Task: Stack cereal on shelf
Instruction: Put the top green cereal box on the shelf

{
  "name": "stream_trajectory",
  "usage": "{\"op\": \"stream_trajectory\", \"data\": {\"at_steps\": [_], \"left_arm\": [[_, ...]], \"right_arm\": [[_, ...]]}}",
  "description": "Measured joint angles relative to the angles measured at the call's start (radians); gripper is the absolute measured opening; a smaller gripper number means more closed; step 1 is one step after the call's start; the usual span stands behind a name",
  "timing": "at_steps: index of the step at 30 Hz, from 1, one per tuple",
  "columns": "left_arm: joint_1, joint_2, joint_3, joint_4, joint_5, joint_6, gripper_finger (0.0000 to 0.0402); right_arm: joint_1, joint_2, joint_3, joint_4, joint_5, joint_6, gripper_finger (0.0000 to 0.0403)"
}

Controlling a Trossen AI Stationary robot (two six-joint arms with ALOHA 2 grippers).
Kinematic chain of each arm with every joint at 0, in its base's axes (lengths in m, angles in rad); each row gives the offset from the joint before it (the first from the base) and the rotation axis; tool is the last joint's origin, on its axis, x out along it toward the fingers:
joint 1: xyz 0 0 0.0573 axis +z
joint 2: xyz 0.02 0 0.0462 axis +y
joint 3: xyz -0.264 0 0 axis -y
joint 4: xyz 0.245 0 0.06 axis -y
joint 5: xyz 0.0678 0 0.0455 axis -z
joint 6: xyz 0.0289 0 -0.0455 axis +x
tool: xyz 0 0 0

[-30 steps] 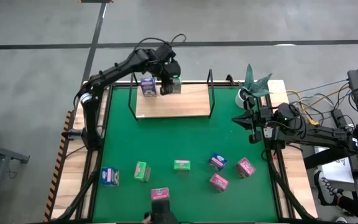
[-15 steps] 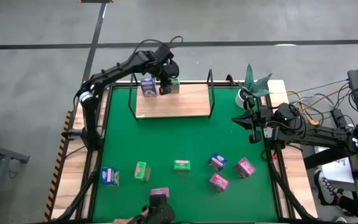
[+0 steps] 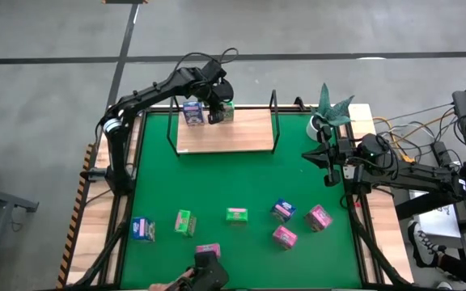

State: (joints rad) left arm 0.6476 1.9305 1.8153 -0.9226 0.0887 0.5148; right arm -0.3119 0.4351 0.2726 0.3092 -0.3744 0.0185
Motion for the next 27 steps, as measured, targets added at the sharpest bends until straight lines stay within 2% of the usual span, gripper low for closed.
{"op": "stream_trajectory", "data": {"at_steps": [18,27], "left_arm": [[0.014,0.003,-0.005,0.010,0.000,-0.037,0.0132],[0.017,0.003,-0.007,0.016,0.000,-0.037,0.0174]], "right_arm": [[0.000,0.000,0.000,0.000,0.000,0.008,0.0009],[0.000,0.000,0.000,0.000,0.000,0.008,0.0009]]}}
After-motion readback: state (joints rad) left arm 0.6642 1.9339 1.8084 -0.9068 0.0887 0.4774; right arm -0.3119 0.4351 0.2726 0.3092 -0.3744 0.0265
